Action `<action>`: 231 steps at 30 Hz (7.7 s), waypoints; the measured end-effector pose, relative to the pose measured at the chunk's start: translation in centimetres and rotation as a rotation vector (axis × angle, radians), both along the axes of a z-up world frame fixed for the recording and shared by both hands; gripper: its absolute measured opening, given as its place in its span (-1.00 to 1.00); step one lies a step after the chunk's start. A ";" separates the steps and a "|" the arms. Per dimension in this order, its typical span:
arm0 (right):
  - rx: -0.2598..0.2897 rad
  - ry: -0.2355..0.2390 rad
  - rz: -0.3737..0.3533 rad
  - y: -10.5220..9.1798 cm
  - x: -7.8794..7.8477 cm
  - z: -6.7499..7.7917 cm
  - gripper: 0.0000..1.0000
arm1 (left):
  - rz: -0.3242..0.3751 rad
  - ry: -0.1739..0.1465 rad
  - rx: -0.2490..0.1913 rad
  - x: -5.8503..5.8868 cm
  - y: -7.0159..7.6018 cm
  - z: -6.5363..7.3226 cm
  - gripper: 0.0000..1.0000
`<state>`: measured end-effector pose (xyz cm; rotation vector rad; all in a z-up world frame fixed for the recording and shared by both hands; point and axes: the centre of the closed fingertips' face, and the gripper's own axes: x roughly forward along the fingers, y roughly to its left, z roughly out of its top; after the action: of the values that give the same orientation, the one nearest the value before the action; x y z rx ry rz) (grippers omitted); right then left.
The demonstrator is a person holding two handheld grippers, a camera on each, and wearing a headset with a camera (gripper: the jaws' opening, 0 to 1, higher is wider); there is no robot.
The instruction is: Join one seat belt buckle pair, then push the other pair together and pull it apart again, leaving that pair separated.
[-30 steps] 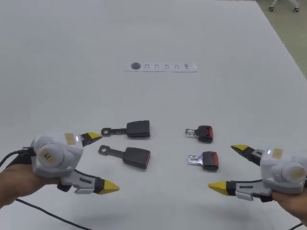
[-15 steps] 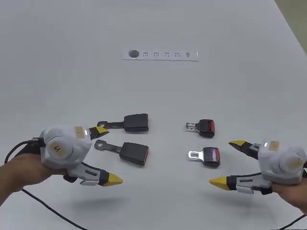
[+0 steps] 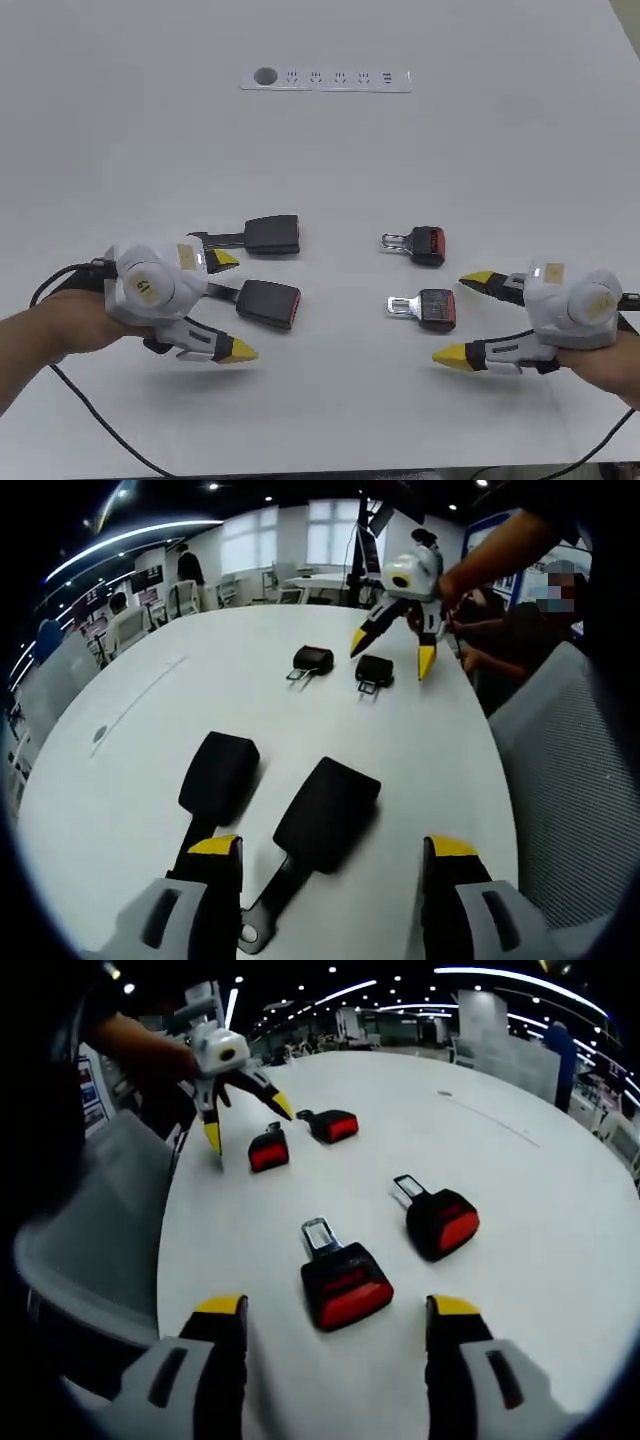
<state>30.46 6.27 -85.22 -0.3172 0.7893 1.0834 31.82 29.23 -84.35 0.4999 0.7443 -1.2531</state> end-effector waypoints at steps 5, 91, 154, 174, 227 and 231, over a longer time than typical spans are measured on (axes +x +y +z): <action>-0.006 0.010 0.032 0.1 0.3 -0.4 0.42 | -0.019 0.008 0.019 0.5 -0.4 -1.2 0.35; 0.050 -0.057 0.311 8.5 1.2 -0.7 -0.33 | -0.149 -0.046 0.081 0.7 -1.1 -1.5 -0.31; 0.087 -0.063 0.261 15.2 1.7 -0.7 -0.35 | -0.217 -0.044 0.163 0.4 -0.9 -1.7 -0.34; 0.112 -0.112 0.269 15.0 1.1 -0.8 -0.37 | -0.259 -0.033 0.054 -0.1 -0.8 -1.4 -0.35; 0.183 -0.069 0.137 15.0 1.1 0.8 0.18 | -0.169 0.004 -0.010 -0.5 -0.9 -0.4 -0.01; 0.206 -0.126 0.120 14.9 1.8 2.2 0.61 | -0.111 -0.014 -0.057 -0.1 -0.8 1.1 0.37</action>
<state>32.22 21.17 -82.99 -0.2580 0.5466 1.2343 31.69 28.41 -83.22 0.5086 0.6745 -1.3692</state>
